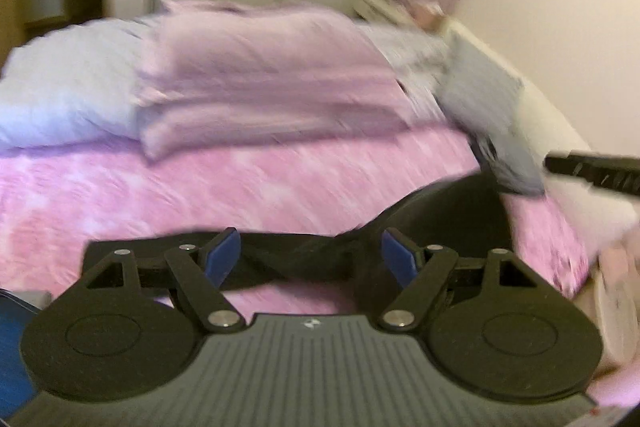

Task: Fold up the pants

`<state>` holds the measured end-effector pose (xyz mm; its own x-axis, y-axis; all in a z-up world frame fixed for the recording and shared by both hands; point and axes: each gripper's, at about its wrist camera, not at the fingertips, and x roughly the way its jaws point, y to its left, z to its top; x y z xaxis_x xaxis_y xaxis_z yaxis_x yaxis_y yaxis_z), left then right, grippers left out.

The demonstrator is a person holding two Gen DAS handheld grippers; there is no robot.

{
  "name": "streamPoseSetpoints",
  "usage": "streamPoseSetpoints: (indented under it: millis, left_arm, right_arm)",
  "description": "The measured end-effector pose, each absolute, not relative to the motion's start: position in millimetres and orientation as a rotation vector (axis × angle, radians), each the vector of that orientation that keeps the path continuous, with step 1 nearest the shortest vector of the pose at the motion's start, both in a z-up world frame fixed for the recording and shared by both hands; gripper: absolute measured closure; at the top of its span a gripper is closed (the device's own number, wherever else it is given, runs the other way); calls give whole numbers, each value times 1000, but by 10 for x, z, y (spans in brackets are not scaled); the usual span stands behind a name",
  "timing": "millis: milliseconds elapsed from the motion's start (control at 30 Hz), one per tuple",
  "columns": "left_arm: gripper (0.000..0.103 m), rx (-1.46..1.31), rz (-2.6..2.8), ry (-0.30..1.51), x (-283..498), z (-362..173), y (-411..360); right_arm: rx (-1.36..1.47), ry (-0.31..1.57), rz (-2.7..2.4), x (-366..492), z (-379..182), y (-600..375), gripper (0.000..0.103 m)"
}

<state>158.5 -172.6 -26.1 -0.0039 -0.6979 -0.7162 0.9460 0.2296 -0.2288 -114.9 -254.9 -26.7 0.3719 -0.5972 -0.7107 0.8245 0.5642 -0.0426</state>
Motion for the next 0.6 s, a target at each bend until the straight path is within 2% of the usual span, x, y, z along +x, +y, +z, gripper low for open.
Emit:
streamPoseSetpoints:
  millis: [100, 233, 400, 600]
  left_arm:
    - [28, 471, -1340, 900, 1129, -588, -1840]
    - [28, 564, -1313, 974, 711, -951, -1781]
    - [28, 680, -1287, 1017, 299, -1131, -1628]
    - [28, 785, -1345, 985, 3, -1135, -1505]
  right_arm:
    - [443, 821, -976, -1732, -709, -2584, 57]
    - [505, 876, -951, -2391, -927, -2523, 57]
    - [556, 917, -913, -2616, -1107, -2323, 57]
    - [597, 914, -905, -2645, -1161, -2008, 57]
